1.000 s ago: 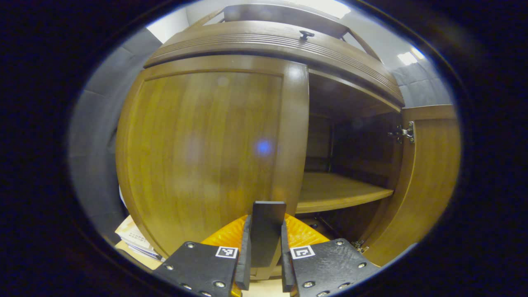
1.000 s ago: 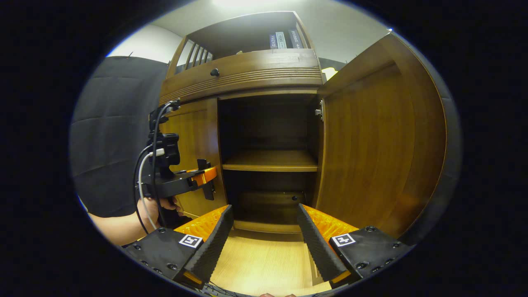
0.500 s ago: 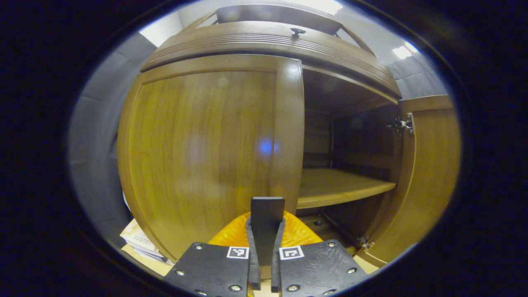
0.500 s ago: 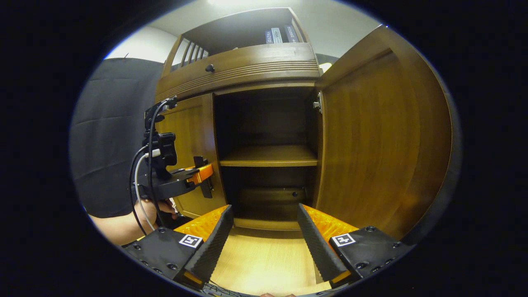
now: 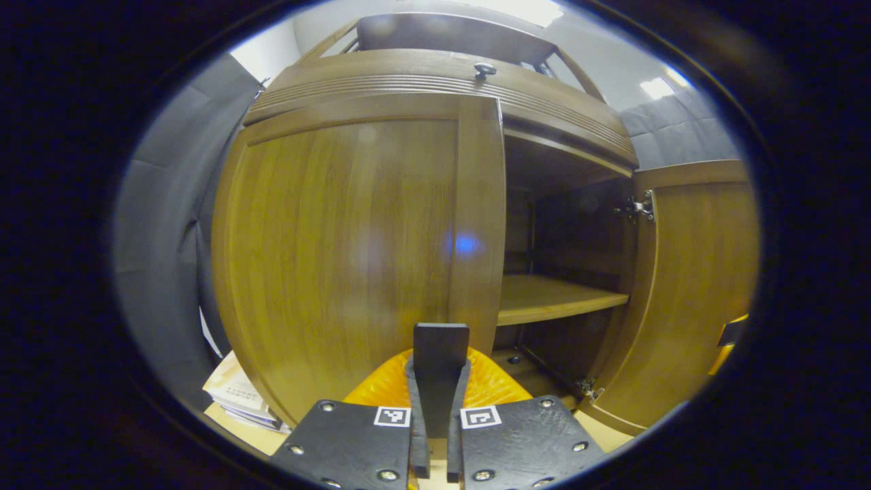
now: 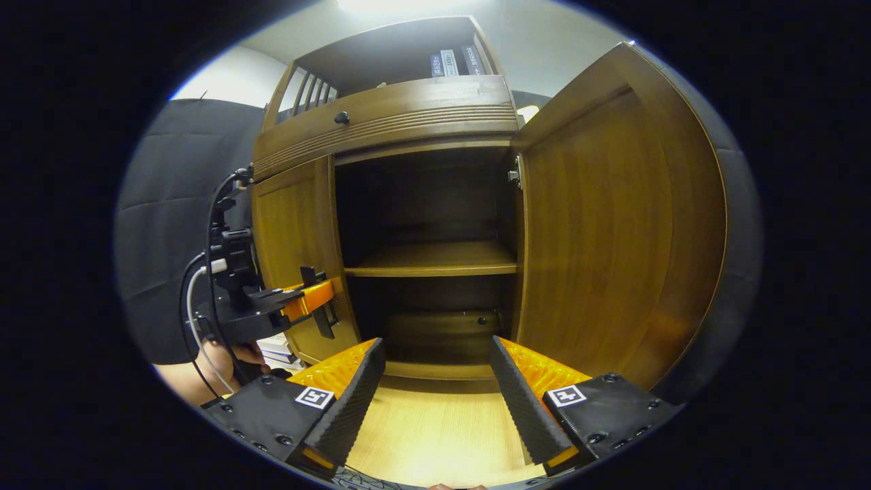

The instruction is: Open the right door of the double-door shoe cabinet with the right hand, and open the left door with the left hand.

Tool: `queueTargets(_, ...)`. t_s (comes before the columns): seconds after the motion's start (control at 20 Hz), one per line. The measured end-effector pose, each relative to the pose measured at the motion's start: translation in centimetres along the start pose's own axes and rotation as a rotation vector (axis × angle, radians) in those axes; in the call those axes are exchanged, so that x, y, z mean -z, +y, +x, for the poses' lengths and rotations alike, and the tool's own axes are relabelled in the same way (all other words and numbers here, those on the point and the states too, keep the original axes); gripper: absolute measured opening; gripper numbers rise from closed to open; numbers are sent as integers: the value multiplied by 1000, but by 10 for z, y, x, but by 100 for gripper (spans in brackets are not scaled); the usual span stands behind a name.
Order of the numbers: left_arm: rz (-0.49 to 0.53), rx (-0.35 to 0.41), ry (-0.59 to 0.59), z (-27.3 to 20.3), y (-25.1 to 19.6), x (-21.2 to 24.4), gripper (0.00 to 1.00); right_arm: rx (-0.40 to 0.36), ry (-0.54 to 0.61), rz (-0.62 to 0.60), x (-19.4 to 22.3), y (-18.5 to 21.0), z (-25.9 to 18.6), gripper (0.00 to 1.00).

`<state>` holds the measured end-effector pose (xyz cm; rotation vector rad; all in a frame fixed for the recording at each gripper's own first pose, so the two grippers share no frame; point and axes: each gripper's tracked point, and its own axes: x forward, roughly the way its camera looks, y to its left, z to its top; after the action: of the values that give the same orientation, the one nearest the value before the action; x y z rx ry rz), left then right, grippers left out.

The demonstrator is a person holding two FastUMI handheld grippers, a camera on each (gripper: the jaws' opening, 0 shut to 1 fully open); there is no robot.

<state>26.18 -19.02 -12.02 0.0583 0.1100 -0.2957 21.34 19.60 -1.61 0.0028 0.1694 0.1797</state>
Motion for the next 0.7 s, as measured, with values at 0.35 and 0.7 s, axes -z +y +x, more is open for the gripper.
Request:
queueTargets(0.35, -1, -2, -10, -44, 10, 3, 12, -11, 0, 17, 5, 11, -10, 93)
queueTargets(0.7, -2, -11, -13, -80, 21, 4, 12, -42, 4, 24, 11, 31, -20, 93)
